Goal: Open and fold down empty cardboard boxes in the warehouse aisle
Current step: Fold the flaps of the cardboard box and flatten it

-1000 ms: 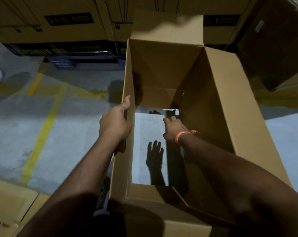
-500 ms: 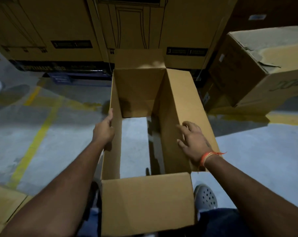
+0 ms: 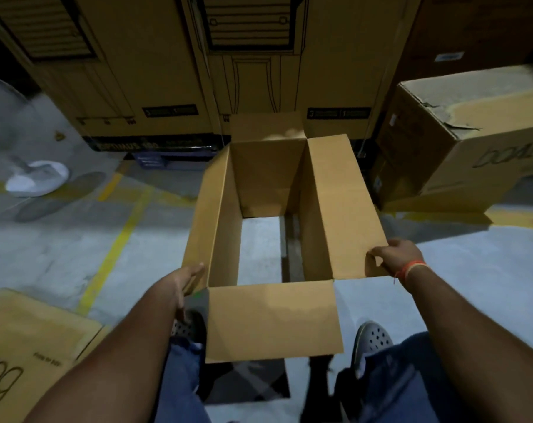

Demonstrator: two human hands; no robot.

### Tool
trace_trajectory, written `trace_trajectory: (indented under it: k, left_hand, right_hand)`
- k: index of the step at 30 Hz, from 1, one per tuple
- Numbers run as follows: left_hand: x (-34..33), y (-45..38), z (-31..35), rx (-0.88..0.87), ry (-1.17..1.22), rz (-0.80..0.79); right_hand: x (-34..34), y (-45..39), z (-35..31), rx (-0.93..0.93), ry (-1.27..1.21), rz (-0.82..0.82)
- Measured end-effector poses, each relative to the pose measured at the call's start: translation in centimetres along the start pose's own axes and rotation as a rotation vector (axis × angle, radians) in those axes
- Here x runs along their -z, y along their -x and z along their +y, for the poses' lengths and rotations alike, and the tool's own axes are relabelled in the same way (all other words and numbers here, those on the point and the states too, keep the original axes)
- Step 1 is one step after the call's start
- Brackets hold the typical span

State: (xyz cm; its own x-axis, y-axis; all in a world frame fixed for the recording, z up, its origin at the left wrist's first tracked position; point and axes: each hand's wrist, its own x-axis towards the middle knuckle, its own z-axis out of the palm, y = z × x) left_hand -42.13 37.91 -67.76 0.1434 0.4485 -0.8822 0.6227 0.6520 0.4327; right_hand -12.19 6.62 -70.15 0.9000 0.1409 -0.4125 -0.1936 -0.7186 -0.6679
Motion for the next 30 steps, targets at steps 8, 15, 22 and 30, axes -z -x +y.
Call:
trace_trajectory:
  k: [8,15,22,30]
  left_hand:
    - [-1.5,0.2,-2.6,-0.060,-0.046,-0.087]
    - [-2.2,-9.6,-3.3,-0.203,0.173,-0.038]
    - [-5.7,-1.4,-2.7,-0.380,0.138,0.051]
    - [-5.7,-1.5,0.3,-0.667,0.095,-0.242]
  right_hand:
    - [-0.2,4.4,-0.1,-0.154,-0.723,-0.114]
    - [-2.5,6.6,-0.1,-0.317,-0.912,-0.240]
    - [-5.5,7.5,-0.3,-0.196,-0.738,-0.198]
    - [-5.7,6.9,-0.6,0.101,-0.481,-0.198]
